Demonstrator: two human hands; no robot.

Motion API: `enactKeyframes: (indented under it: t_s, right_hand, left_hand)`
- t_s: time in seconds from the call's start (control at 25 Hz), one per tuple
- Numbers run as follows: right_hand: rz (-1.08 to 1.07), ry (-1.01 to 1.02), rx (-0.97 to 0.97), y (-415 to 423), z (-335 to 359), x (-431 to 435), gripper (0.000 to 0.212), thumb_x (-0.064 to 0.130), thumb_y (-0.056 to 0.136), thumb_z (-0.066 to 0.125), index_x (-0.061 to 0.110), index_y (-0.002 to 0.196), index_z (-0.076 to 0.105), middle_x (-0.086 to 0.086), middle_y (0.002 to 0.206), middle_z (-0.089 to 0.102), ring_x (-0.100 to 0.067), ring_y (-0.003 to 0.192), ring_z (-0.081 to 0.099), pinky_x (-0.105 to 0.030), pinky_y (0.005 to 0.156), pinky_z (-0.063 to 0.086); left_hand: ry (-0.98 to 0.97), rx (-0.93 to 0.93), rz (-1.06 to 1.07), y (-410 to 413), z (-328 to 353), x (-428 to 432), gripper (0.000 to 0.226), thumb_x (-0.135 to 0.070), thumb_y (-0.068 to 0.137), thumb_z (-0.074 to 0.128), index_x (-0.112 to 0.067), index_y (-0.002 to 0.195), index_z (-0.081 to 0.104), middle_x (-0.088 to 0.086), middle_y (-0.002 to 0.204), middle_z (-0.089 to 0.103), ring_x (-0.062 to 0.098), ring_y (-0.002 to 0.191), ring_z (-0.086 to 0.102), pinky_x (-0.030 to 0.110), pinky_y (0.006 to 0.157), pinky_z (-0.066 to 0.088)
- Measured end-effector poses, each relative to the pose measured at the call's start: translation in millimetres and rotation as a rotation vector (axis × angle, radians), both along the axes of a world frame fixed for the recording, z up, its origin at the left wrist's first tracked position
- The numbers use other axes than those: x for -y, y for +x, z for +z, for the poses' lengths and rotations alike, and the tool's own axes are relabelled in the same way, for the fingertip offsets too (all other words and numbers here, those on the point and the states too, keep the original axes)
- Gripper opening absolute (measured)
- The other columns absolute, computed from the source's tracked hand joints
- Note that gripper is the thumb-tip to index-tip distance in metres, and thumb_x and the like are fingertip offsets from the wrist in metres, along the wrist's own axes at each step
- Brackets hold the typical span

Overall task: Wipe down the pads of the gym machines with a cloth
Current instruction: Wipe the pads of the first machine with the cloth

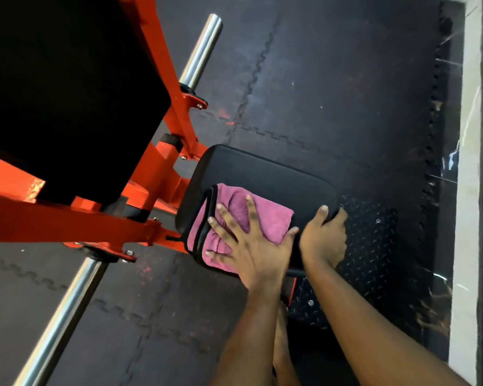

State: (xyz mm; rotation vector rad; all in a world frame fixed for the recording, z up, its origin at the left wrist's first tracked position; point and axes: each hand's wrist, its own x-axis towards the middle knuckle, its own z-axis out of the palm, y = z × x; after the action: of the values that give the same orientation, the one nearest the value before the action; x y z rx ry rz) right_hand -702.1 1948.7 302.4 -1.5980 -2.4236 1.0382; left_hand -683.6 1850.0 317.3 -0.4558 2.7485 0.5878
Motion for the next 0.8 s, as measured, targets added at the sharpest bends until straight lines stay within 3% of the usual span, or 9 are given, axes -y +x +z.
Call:
enactKeyframes:
  t_s: [0.08,0.24,0.4,0.56,0.68,0.8]
  right_hand:
    - [0.013,0.09,0.038,-1.1,-4.0,2.4,0.056,0.048,0.106,0.031,0.014,0.151,0.035,-0.021,0.139,0.057,-0.044,0.117,0.059,-0.05,0.09,0.046]
    - [0.024,0.136,0.087,-1.3,-2.9,3.4,0.057,0.049,0.106,0.029,0.013,0.151,0.034,-0.02,0.136,0.06,-0.044,0.113,0.061,-0.05,0.088,0.047]
    - [0.03,0.157,0.112,-2.8,-0.8,3.5,0.057,0.048,0.106,0.029,0.012,0.151,0.034,-0.02,0.135,0.06,-0.044,0.11,0.063,-0.05,0.086,0.048]
    - [0.037,0.172,0.118,-4.1,-4.6,4.1,0.058,0.049,0.106,0.027,0.012,0.149,0.035,-0.02,0.134,0.06,-0.045,0.107,0.064,-0.05,0.083,0.049]
    - [0.042,0.172,0.129,-3.4,-5.3,5.2,0.058,0.049,0.105,0.026,0.012,0.149,0.034,-0.02,0.133,0.06,-0.045,0.105,0.065,-0.05,0.081,0.05]
    - [0.043,0.158,0.119,-2.3,-4.9,3.9,0.057,0.048,0.106,0.026,0.012,0.15,0.034,-0.02,0.136,0.059,-0.045,0.108,0.064,-0.052,0.083,0.05]
  left_hand:
    - [-0.035,-0.037,0.013,-4.8,-9.2,0.0,0.108,-0.087,0.068,0.05,-0.046,0.156,0.003,0.01,0.166,-0.013,0.039,0.151,-0.016,0.083,0.102,0.007]
    - [-0.074,-0.097,0.094,-24.2,-21.5,36.1,0.088,-0.052,0.081,0.059,-0.05,0.155,0.01,0.002,0.167,-0.007,0.034,0.153,-0.011,0.081,0.105,0.01]
    - [-0.122,-0.062,0.207,-61.7,-28.7,73.1,0.073,-0.052,0.087,0.049,-0.047,0.154,0.021,0.002,0.167,0.006,0.034,0.152,0.005,0.075,0.109,0.013]
    - [0.061,-0.029,0.352,-96.4,-28.0,117.5,0.062,-0.053,0.095,0.045,-0.031,0.152,0.034,0.006,0.161,0.03,0.033,0.146,0.027,0.061,0.114,0.025]
    - [-0.046,-0.154,0.239,-60.7,-26.6,91.6,0.069,-0.052,0.09,0.038,-0.033,0.155,0.028,0.0,0.165,0.021,0.03,0.151,0.018,0.07,0.113,0.016]
    - [-0.065,-0.187,-0.091,1.1,-20.7,31.7,0.079,-0.052,0.079,0.039,-0.043,0.155,0.02,-0.005,0.168,0.005,0.028,0.154,-0.001,0.076,0.111,0.003]
